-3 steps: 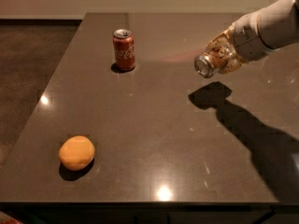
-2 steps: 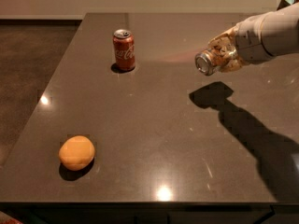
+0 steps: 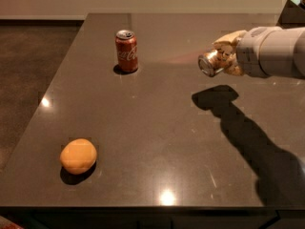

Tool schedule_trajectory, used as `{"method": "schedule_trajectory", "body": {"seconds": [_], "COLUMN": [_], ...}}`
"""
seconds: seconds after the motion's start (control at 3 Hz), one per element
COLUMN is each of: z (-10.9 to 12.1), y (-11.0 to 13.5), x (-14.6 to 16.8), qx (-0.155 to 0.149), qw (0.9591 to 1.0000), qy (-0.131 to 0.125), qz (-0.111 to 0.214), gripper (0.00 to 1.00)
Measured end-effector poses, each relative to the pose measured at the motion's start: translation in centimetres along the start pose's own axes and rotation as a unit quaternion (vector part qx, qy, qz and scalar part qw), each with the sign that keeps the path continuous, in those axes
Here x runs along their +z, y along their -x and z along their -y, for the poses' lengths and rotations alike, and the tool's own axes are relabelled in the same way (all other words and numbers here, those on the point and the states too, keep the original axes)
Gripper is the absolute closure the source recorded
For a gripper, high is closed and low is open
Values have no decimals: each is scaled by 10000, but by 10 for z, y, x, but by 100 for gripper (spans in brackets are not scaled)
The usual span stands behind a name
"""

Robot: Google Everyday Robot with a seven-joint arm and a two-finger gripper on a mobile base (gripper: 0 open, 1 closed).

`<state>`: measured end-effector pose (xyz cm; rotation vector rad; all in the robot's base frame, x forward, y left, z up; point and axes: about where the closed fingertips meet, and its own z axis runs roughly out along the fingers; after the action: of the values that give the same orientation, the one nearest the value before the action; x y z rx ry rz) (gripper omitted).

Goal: Place orange can upright

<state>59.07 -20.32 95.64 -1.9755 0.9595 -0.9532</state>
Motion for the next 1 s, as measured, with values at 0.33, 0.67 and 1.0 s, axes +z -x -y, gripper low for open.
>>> {"method": "schedule_trajectory", "body": {"seconds": [0.33, 0.67, 1.0], "z": [4, 21, 23], "y": [-5, -12, -11], "x": [-3, -5, -6], "qx": [-339, -380, -420], "qw": [9976, 9949, 9945], "qy": [-380, -666, -688], "qz": [-475, -657, -664], "gripper": [100, 100, 100]}}
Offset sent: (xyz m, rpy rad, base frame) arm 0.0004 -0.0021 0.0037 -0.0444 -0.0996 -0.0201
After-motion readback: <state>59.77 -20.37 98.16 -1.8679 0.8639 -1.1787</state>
